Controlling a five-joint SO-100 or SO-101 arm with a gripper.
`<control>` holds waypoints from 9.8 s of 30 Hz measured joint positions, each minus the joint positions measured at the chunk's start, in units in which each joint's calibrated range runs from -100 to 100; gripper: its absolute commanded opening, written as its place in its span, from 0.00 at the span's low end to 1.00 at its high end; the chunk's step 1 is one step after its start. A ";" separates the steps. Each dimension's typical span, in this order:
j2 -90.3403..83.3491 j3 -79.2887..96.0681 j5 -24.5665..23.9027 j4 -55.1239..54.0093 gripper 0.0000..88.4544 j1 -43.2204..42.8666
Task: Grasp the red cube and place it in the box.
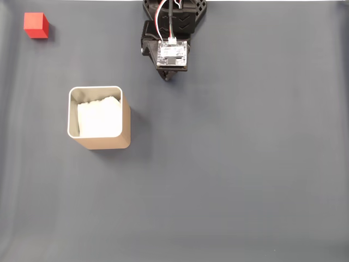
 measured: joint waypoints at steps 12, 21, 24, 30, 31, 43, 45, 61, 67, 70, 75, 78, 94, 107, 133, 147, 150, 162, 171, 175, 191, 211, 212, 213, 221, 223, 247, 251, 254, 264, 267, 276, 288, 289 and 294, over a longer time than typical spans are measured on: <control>0.00 0.00 0.00 0.00 0.01 0.00; 0.00 0.00 0.00 0.00 0.01 0.00; 0.00 0.00 0.00 0.00 0.01 0.00; 0.00 0.00 0.00 0.00 0.01 0.00; 0.00 0.00 0.00 0.00 0.01 0.00; 0.00 0.00 0.00 0.00 0.01 0.00; 0.00 0.00 0.00 0.00 0.01 0.00; 0.00 0.00 1.12 -1.79 0.00 0.00; 0.62 0.00 0.05 -11.37 0.00 -0.15; 0.62 -0.09 0.05 -14.87 0.00 -0.23; 2.05 -2.55 -0.73 -18.52 0.00 -1.58; 5.44 -5.92 -1.66 -19.82 0.00 -1.65; 28.18 -39.25 -4.20 -20.06 0.00 -2.10; 43.33 -64.85 -4.74 -8.53 0.00 6.54; 68.12 -85.70 -3.08 0.41 0.00 38.78; 74.19 -85.70 -2.69 1.71 0.08 50.73; 75.26 -83.79 -2.69 1.22 0.12 53.14; 80.16 -82.70 -2.83 -2.03 0.28 60.35; 82.84 -82.42 -4.35 -5.36 0.35 62.08; 84.26 -82.42 -5.13 -7.39 0.39 62.98; 91.22 -80.24 -6.25 -20.06 0.43 66.97; 90.06 -72.04 -4.93 -25.59 0.44 74.48; 89.70 -71.77 -4.88 -25.59 0.44 74.63; 89.52 -71.77 -4.88 -25.59 0.44 74.86; 89.08 -71.49 -4.88 -26.08 0.45 74.93; 89.08 -70.40 -4.88 -26.89 0.45 74.86; 88.54 -61.84 -4.69 -41.10 0.46 73.21; 88.54 -60.02 -4.40 -43.05 0.46 72.98; 88.54 -58.83 -4.10 -44.19 0.46 72.60; 88.54 -56.74 -3.17 -45.17 0.45 72.68; 88.54 -55.92 -2.98 -45.41 0.45 72.68; 88.01 -53.83 -2.49 -46.87 0.45 72.68; 87.92 -53.73 -2.39 -47.93 0.40 72.68; 87.92 -53.73 -2.39 -48.09 0.38 72.68; 87.83 -53.73 -2.34 -48.90 0.28 72.38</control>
